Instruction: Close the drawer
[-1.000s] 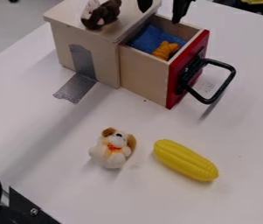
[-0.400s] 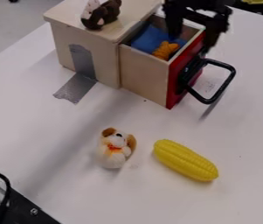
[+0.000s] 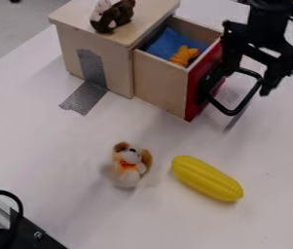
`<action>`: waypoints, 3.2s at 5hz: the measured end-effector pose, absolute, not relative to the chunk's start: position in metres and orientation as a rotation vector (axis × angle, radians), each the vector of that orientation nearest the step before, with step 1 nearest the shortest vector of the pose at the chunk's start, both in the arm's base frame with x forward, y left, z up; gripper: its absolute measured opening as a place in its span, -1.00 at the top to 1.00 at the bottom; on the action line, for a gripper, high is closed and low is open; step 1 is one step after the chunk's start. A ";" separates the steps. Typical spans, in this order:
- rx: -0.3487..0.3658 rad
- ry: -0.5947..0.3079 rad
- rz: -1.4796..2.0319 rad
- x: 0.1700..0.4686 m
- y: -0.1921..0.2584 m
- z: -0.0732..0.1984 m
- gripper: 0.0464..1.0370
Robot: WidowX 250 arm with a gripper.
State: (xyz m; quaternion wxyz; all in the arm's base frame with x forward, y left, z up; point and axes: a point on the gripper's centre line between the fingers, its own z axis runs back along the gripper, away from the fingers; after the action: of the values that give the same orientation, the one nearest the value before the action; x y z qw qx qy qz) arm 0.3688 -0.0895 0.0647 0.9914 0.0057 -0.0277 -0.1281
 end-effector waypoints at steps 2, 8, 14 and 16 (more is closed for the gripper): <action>0.031 0.030 -0.245 0.382 -0.099 0.028 -0.92; 0.111 0.150 -0.076 0.376 -0.051 0.008 0.85; 0.111 0.178 0.110 0.370 0.036 0.015 0.36; 0.116 -0.011 0.006 0.396 0.003 0.086 -0.82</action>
State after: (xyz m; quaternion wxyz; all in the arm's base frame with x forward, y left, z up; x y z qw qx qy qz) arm 0.3958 0.0032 0.0860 0.9983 0.0579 -0.0057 0.0028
